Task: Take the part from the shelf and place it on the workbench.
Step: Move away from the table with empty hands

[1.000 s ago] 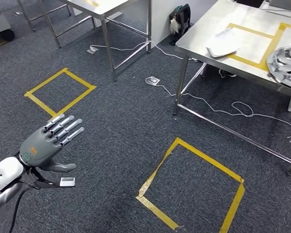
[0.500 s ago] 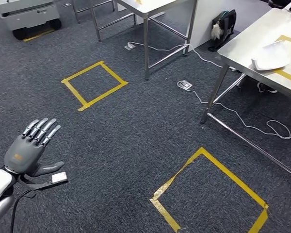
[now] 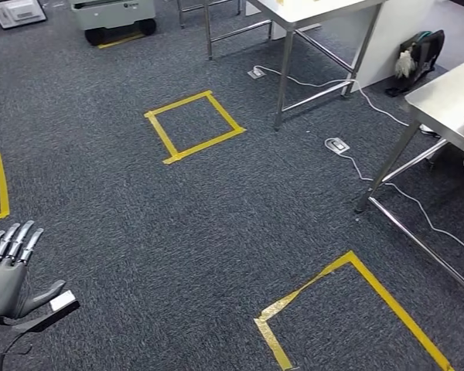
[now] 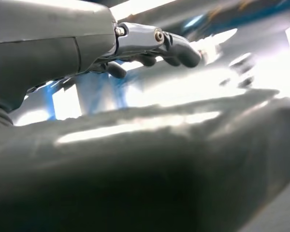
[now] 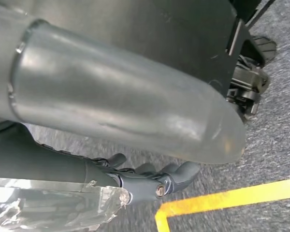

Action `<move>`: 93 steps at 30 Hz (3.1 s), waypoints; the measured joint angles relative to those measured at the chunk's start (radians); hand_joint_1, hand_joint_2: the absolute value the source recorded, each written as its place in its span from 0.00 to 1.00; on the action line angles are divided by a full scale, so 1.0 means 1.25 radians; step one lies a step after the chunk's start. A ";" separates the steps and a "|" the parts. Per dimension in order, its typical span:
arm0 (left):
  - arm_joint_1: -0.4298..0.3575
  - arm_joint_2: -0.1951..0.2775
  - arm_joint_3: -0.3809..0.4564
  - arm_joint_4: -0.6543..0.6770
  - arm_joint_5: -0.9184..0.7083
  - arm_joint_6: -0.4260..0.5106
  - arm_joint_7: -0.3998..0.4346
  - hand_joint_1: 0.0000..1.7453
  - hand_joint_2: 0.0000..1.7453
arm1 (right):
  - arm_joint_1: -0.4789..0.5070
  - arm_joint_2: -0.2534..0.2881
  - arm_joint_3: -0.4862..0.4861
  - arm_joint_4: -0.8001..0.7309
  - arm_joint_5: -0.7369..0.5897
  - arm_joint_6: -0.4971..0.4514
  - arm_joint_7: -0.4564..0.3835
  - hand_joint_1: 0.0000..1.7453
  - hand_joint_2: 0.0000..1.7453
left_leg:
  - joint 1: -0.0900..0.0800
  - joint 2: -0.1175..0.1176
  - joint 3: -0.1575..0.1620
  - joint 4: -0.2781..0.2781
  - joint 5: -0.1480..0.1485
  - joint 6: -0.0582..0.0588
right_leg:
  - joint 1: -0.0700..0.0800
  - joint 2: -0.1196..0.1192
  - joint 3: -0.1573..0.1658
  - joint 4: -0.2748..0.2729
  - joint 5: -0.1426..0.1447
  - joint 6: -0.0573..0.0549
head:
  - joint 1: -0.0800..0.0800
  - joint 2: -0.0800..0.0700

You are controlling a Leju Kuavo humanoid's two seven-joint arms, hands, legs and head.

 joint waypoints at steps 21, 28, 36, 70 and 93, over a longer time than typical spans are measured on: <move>0.114 -0.095 0.137 0.060 0.021 -0.191 0.029 0.00 0.00 | 0.003 -0.003 -0.013 0.000 -0.003 0.006 0.002 0.00 0.00 | -0.008 -0.100 -0.038 0.068 -0.046 0.013 | 0.003 0.096 -0.007 -0.011 0.029 -0.028 | 0.001 0.000; 0.119 -0.159 0.174 0.102 0.025 -0.207 0.006 0.00 0.00 | 0.005 -0.004 -0.014 -0.002 -0.004 0.005 0.008 0.00 0.00 | 0.008 -0.030 -0.024 0.072 -0.035 -0.012 | 0.003 0.013 -0.005 -0.009 0.018 -0.018 | -0.001 0.000; 0.119 -0.223 0.243 0.154 0.022 -0.205 -0.022 0.00 0.00 | 0.001 -0.007 -0.015 -0.005 -0.004 0.004 0.008 0.00 0.00 | 0.004 -0.052 0.020 -0.005 -0.016 0.032 | -0.002 0.050 -0.016 0.067 -0.053 0.015 | 0.013 0.000; -0.161 -0.477 0.902 0.895 0.144 -0.326 -0.092 0.00 0.00 | 0.001 -0.006 -0.037 -0.006 -0.011 -0.028 0.000 0.00 0.00 | -0.006 -0.090 0.027 -0.013 -0.017 0.046 | 0.000 0.085 -0.103 0.231 -0.112 0.016 | 0.023 0.000; -0.208 -0.575 1.087 0.909 0.262 -0.262 -0.140 0.00 0.00 | -0.002 0.000 -0.048 -0.005 -0.015 -0.033 0.002 0.00 0.00 | -0.017 0.002 0.038 -0.018 -0.021 0.024 | 0.007 -0.014 0.001 -0.006 0.013 -0.004 | 0.014 0.000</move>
